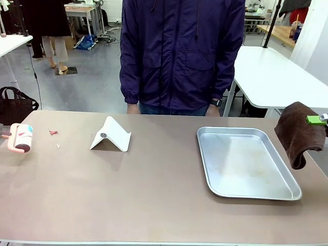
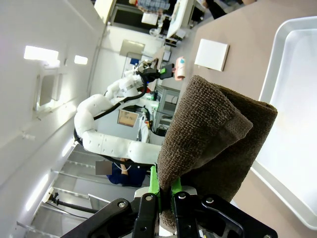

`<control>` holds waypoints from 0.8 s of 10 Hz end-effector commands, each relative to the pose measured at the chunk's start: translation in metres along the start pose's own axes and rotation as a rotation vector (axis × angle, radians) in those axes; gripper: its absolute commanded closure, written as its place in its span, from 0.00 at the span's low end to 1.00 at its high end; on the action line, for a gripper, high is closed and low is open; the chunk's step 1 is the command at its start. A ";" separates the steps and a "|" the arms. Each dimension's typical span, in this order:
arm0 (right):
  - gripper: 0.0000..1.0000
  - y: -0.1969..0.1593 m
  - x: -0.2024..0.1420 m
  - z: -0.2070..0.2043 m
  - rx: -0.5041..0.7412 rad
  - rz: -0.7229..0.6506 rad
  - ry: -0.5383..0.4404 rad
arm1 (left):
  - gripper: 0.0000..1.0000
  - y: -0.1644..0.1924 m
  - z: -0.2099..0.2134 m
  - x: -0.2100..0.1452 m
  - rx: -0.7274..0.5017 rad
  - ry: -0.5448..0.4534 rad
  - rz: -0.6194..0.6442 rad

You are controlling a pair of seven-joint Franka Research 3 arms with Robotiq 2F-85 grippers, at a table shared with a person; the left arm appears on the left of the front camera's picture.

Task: Clean the surface of the table.
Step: Clean the area not pointed to by the person.

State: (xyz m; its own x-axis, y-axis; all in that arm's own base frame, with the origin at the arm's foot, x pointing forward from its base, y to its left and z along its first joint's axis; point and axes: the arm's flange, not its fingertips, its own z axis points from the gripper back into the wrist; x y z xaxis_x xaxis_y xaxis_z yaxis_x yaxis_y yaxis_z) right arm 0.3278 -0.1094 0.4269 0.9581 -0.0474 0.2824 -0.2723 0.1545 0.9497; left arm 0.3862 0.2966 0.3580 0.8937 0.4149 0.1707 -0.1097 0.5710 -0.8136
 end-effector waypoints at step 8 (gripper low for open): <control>0.90 0.003 0.003 0.001 0.009 0.018 -0.007 | 0.78 0.008 -0.042 0.015 0.060 -0.015 0.091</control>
State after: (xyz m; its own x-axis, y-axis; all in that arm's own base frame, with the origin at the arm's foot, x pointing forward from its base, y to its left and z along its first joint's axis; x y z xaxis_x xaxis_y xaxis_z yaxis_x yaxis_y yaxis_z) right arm 0.3278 -0.1094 0.4270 0.9581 -0.0474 0.2826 -0.2725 0.1547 0.9496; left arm 0.4120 0.2784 0.3315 0.8970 0.4315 0.0960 -0.1939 0.5792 -0.7918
